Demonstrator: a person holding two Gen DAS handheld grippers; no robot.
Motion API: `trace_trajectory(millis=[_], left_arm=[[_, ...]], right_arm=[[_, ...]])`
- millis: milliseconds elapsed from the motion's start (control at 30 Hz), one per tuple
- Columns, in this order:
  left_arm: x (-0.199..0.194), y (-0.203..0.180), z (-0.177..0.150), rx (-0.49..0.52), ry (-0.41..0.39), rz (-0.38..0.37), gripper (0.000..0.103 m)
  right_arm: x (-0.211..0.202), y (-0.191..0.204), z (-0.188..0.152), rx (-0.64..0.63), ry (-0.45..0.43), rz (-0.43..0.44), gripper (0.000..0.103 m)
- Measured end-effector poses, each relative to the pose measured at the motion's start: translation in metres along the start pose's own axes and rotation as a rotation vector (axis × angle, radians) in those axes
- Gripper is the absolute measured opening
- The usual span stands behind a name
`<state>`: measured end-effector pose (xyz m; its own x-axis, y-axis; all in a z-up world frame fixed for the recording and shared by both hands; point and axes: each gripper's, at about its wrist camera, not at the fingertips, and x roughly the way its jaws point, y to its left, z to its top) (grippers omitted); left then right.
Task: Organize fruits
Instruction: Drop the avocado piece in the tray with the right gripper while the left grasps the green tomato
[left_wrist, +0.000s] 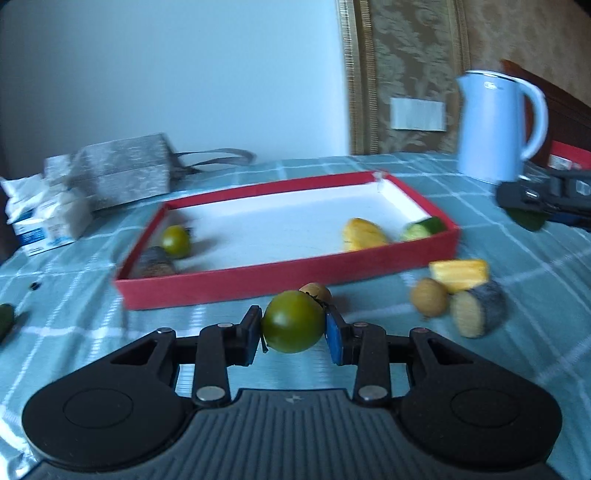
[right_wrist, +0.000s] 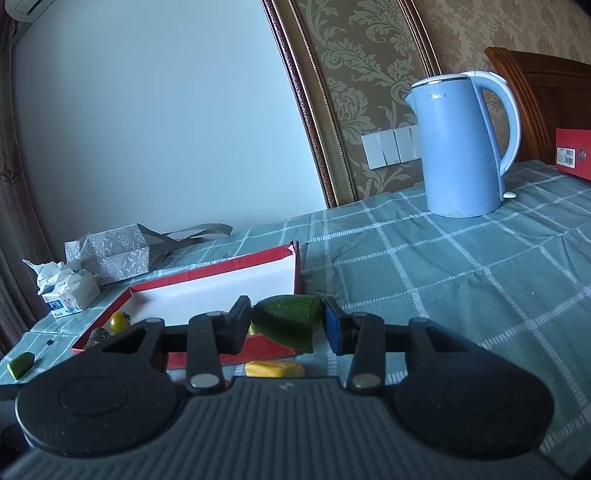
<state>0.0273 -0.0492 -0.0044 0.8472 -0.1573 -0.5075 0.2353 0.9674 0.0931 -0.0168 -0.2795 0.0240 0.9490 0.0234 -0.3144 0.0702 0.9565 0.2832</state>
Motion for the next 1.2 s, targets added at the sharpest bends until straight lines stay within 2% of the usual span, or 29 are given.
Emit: trace_trajectory(millis=[167, 367, 567, 700, 967, 1200], left_arm=[[0.006, 0.027, 0.002, -0.062, -0.006, 0.110, 0.035], [0.008, 0.055, 0.000, -0.124, -0.015, 0.148, 0.035], [0.006, 0.073, -0.003, -0.171, -0.018, 0.131, 0.035], [-0.001, 0.085, -0.005, -0.215, -0.042, 0.094, 0.035], [-0.014, 0.101, -0.009, -0.254, -0.085, 0.028, 0.035], [-0.020, 0.105, -0.011, -0.263, -0.111, 0.002, 0.035]], right_arm=[[0.001, 0.007, -0.002, -0.020, 0.010, 0.002, 0.039], [0.006, 0.033, 0.000, -0.069, 0.028, 0.047, 0.039], [0.024, 0.076, 0.008, -0.135, 0.041, 0.119, 0.039], [0.043, 0.101, 0.014, -0.184, 0.046, 0.135, 0.039], [0.103, 0.116, 0.006, -0.219, 0.135, 0.085, 0.039], [0.130, 0.116, -0.007, -0.235, 0.171, 0.042, 0.039]])
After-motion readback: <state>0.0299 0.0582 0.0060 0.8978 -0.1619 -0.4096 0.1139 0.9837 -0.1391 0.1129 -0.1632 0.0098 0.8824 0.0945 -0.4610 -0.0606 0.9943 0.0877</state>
